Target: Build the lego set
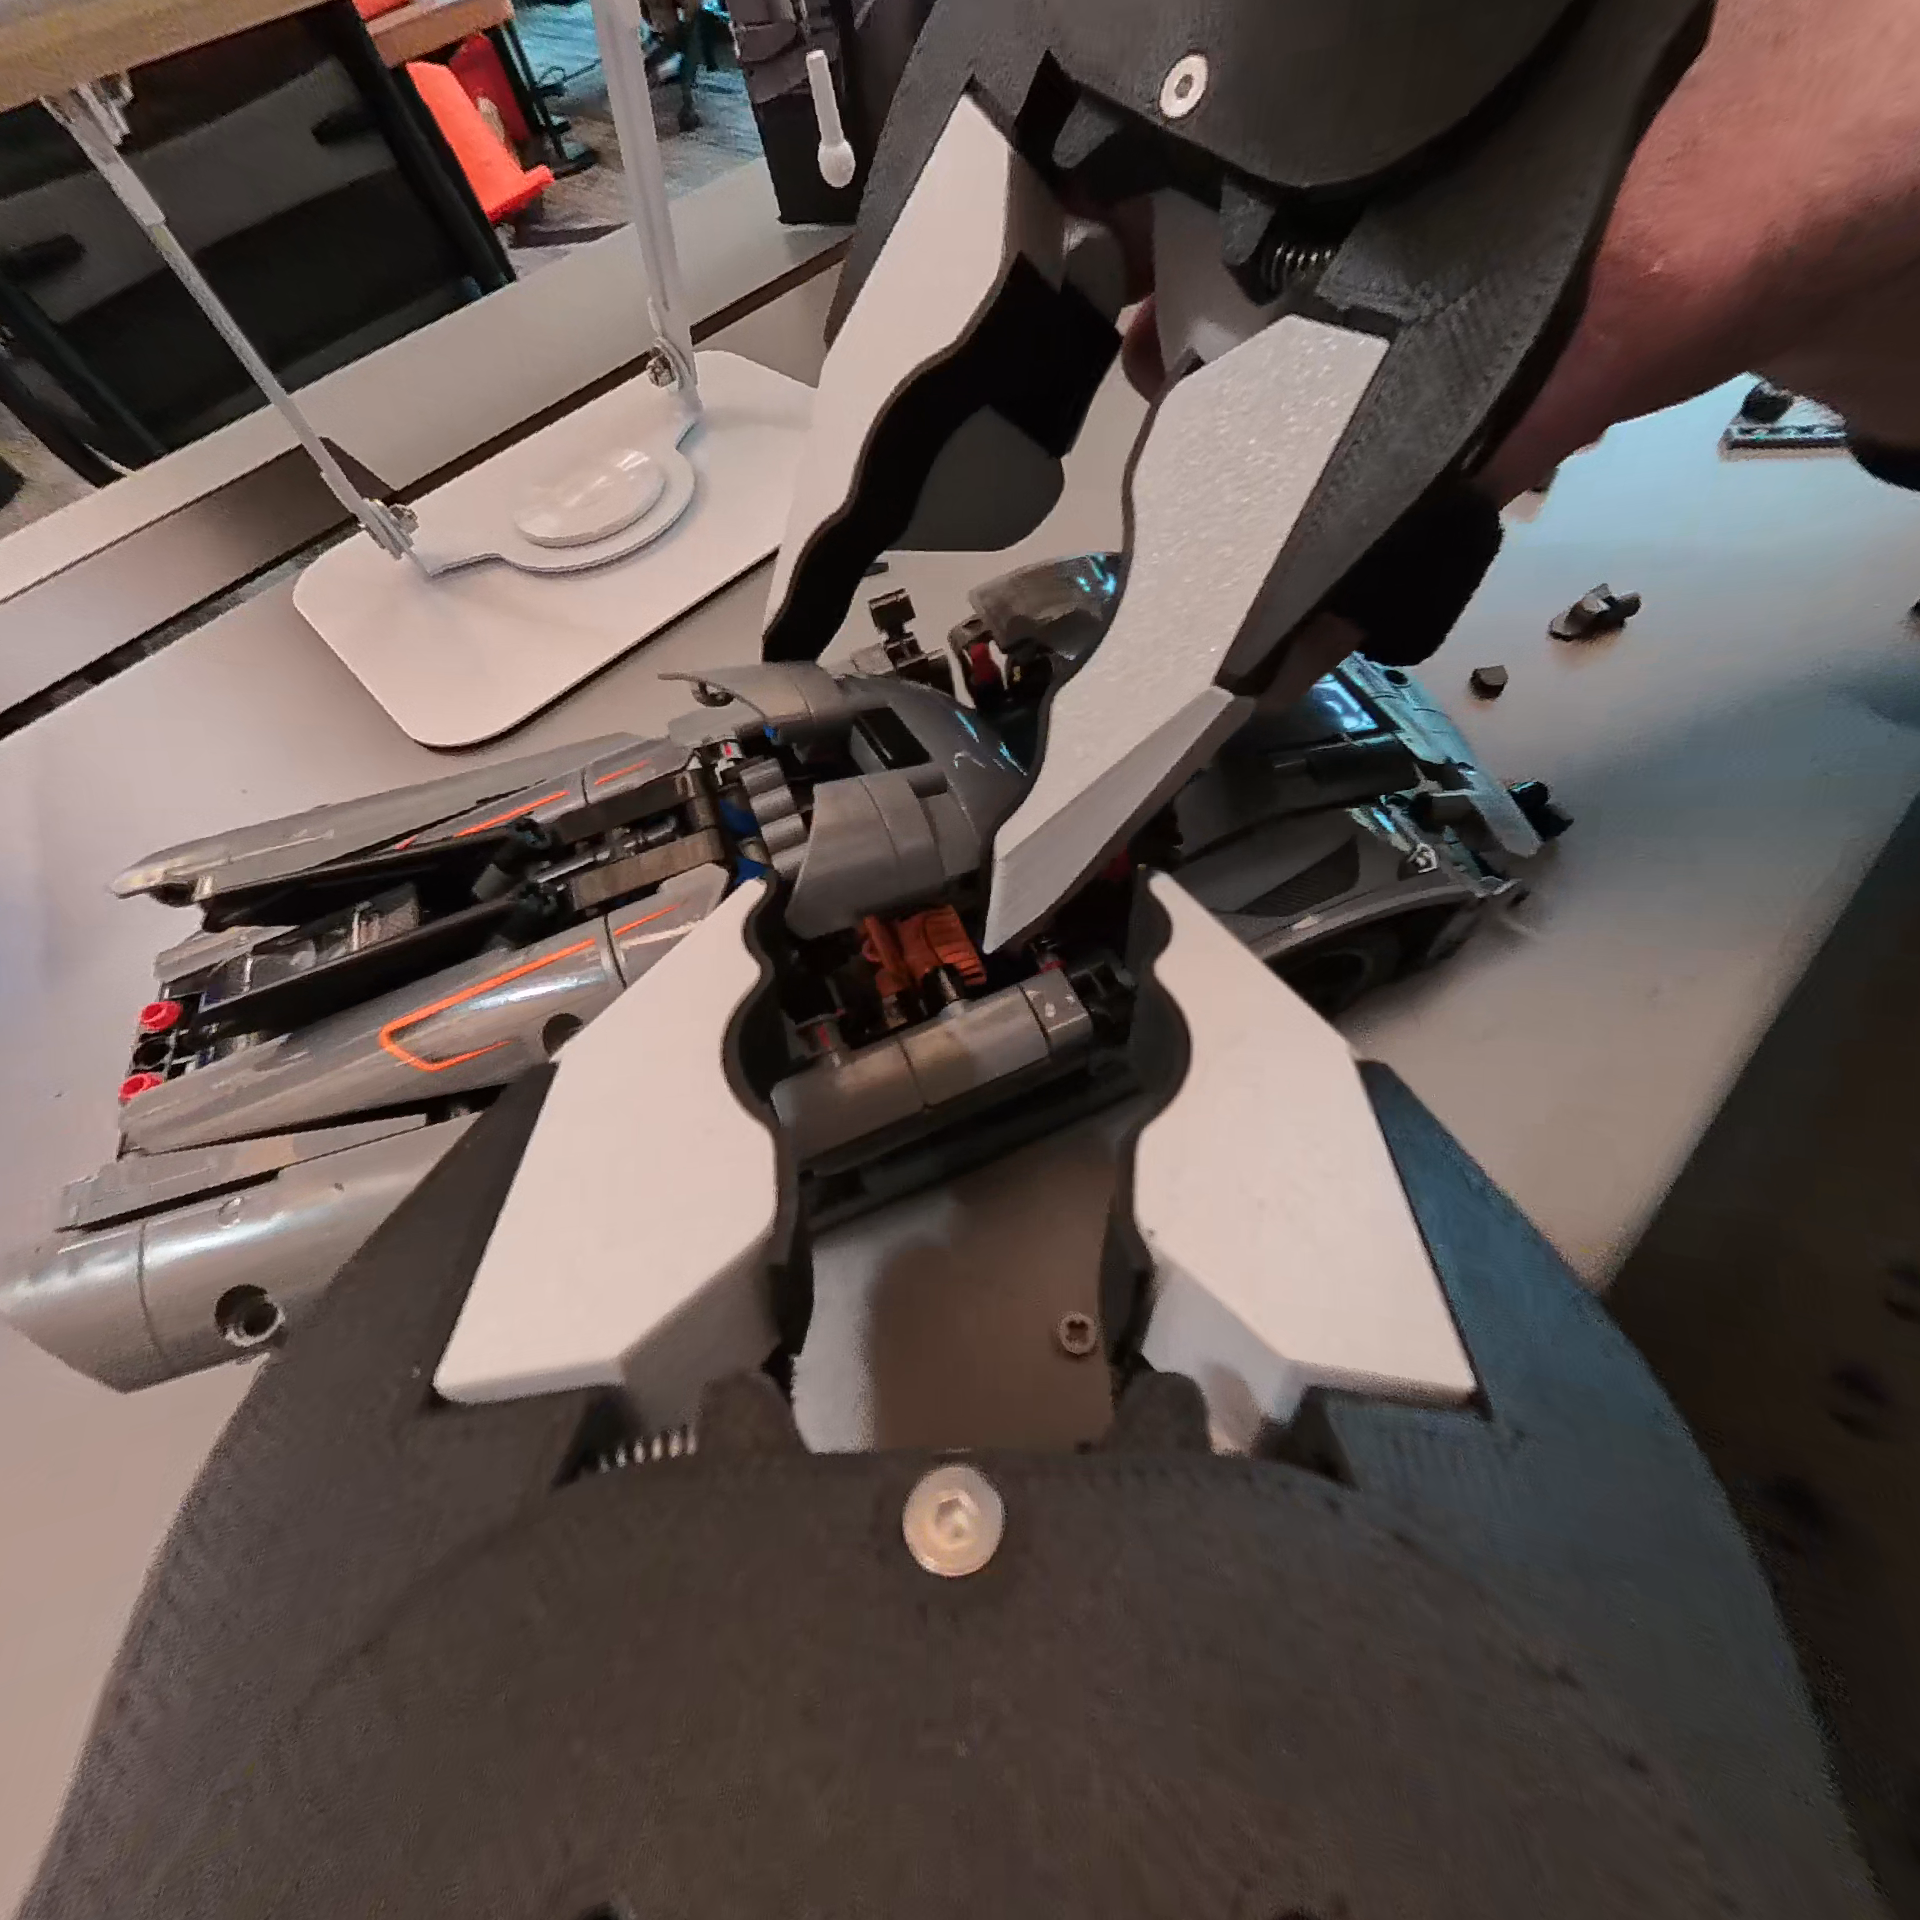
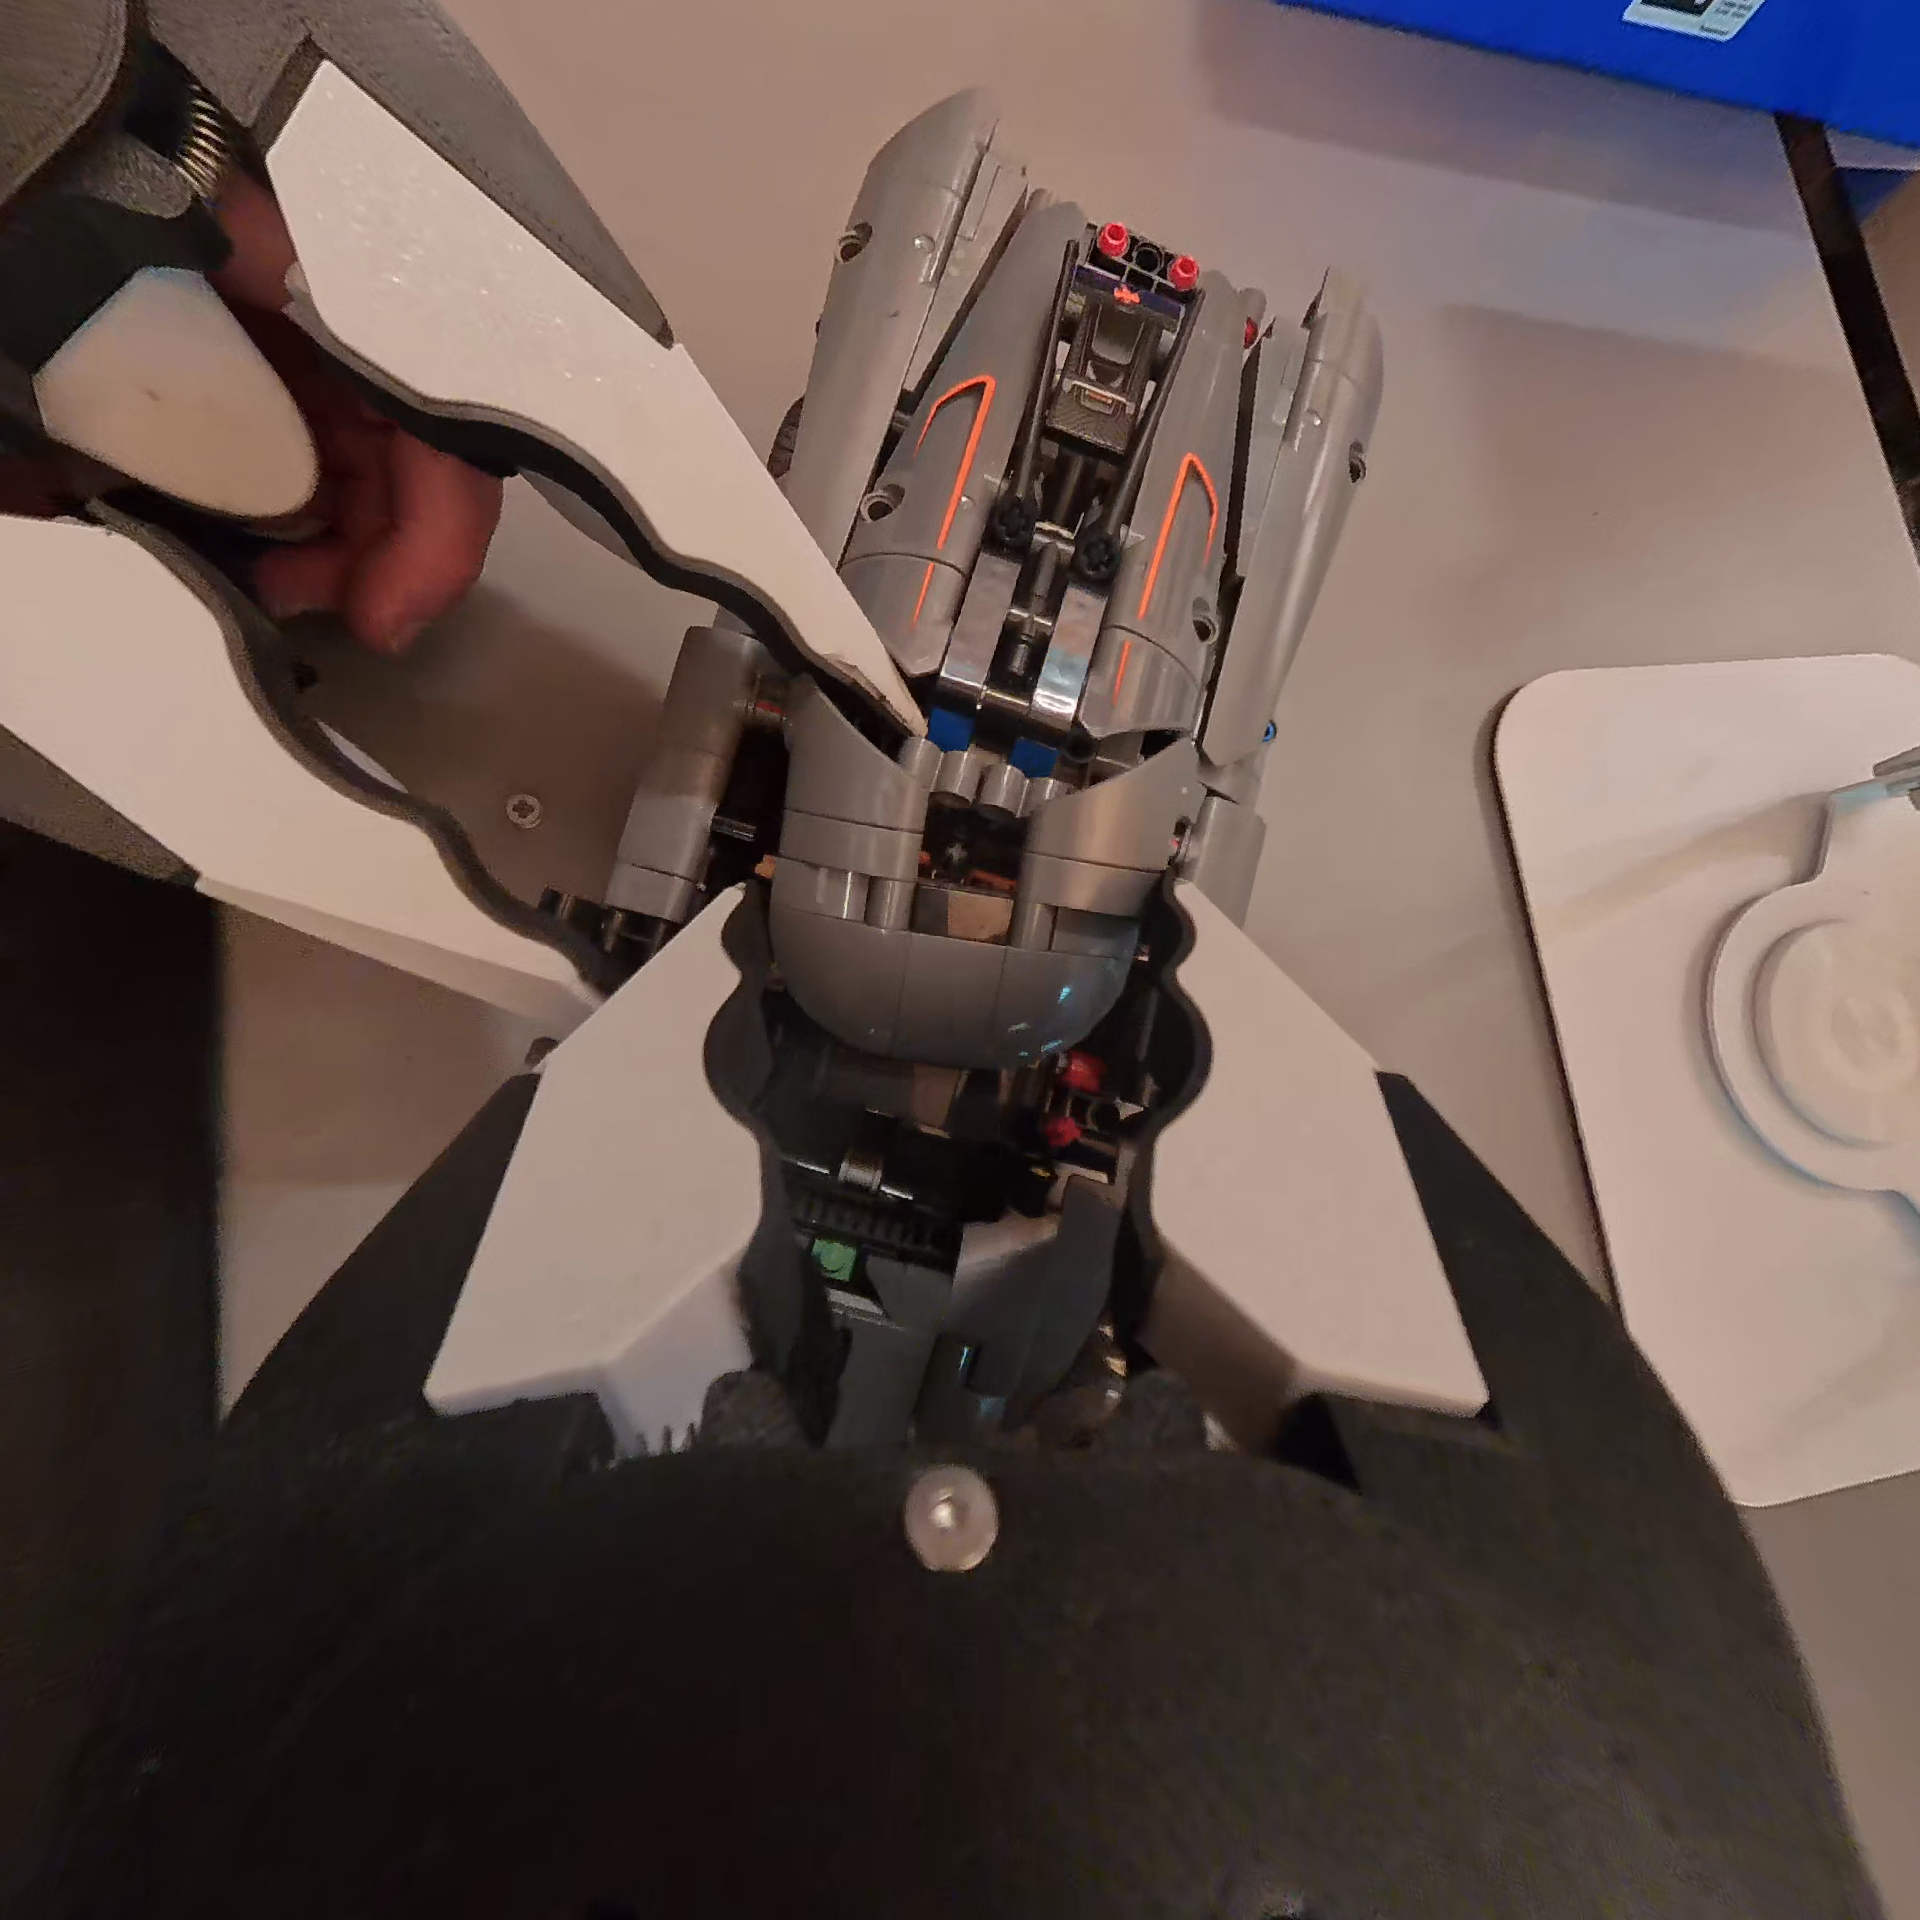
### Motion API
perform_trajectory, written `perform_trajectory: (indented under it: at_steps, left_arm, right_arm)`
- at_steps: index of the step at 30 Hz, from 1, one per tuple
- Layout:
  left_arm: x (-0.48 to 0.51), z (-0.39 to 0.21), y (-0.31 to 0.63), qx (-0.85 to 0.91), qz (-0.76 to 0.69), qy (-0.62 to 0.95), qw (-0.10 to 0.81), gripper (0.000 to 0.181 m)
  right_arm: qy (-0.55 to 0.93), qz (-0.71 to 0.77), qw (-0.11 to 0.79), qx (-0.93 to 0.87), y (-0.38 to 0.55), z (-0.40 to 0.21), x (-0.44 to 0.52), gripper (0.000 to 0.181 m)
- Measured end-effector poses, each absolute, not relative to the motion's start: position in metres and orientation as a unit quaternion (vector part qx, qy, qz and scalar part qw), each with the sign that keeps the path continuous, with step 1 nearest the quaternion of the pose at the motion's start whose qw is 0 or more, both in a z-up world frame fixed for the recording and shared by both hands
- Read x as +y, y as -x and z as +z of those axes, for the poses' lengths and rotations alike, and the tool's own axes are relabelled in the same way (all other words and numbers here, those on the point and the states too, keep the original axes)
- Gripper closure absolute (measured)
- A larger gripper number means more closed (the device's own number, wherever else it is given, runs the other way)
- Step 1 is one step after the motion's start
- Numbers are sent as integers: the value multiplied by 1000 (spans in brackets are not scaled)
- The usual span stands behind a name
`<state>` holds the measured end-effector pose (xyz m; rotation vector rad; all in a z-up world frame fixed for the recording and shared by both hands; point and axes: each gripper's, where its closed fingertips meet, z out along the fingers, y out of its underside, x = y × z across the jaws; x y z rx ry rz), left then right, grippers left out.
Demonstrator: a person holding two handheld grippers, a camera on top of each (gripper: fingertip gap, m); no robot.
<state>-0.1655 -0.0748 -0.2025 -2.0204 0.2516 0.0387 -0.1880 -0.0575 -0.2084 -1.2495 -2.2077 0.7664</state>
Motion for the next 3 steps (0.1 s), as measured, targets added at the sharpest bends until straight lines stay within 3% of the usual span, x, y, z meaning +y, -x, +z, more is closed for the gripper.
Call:
perform_trajectory:
  at_steps: [3]
  left_arm:
    - [-74, -203, 165, 109, 25, 845, 523, 119]
  right_arm:
    - [459, 275, 243, -809, 187, -209, -57, 110]
